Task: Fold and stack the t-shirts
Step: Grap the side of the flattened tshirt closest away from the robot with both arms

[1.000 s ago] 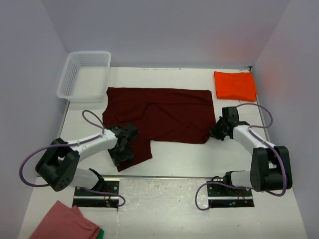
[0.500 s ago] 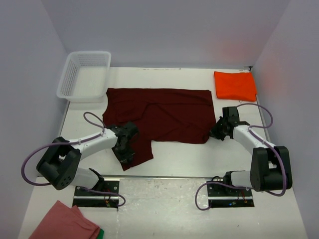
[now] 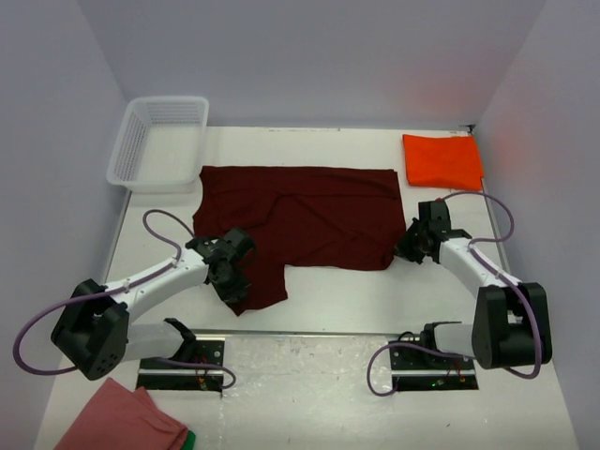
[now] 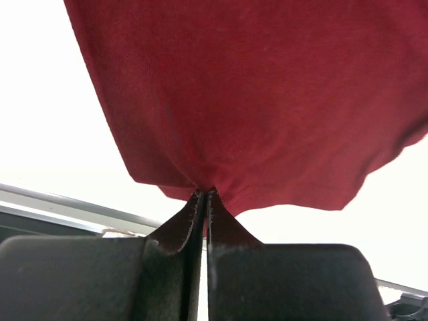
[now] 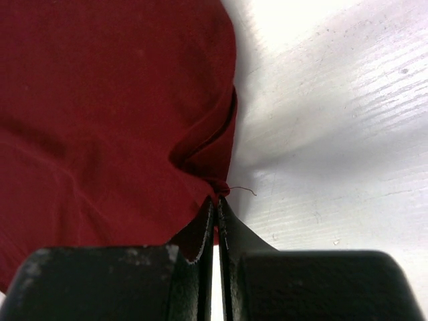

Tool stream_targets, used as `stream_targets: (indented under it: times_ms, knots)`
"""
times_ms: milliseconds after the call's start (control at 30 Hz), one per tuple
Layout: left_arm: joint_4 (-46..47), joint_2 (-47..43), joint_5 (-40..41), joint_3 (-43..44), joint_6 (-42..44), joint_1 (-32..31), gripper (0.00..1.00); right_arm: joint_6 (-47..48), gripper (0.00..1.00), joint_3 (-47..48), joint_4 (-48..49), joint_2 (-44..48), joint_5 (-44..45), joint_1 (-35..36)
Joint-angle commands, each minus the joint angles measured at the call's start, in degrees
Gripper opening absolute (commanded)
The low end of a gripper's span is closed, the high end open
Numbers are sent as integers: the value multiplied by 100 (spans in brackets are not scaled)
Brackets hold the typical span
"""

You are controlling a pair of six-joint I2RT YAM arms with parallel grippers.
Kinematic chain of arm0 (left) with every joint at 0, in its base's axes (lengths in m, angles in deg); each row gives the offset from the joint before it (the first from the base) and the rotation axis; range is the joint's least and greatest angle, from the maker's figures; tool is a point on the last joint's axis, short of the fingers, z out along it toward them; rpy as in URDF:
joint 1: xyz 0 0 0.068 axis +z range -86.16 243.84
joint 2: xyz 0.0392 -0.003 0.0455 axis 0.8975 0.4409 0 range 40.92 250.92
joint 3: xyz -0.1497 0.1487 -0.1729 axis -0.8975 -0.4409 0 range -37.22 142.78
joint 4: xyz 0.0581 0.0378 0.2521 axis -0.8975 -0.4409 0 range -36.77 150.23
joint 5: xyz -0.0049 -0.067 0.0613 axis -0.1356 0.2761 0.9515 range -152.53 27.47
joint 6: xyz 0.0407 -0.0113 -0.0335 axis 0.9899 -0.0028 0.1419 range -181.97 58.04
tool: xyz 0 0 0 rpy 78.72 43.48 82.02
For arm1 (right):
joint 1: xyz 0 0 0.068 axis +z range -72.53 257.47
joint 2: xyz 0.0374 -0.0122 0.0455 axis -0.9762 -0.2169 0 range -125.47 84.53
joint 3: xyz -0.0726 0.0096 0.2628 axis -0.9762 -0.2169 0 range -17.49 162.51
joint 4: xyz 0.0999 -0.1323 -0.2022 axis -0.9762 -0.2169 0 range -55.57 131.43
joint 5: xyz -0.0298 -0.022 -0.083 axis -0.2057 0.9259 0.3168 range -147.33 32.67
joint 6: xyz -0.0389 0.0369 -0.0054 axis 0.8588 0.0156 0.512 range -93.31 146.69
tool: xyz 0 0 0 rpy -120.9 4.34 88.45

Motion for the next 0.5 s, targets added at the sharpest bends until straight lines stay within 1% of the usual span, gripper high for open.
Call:
stream_targets:
  times_ms: [0, 133, 233, 333, 433, 467]
  knots:
    - [-231, -200, 415, 270, -5, 41, 0, 340, 0, 239, -216, 374, 347, 113]
    - [-223, -340, 733, 367, 250, 41, 0, 560, 0, 539, -567, 638, 577, 201]
    - [-223, -350, 978, 533, 408, 41, 0, 762, 0, 855, -761, 542, 621, 245]
    - [-284, -297, 1382, 919, 619, 41, 0, 868, 0, 1171, -936, 472, 761, 254]
    - [-407, -201, 1865, 1472, 821, 50, 0, 973, 0, 1505, -1060, 375, 814, 254]
    - [-364, -174, 2058, 1761, 900, 67, 0, 1026, 0, 1715, -1104, 201, 806, 254]
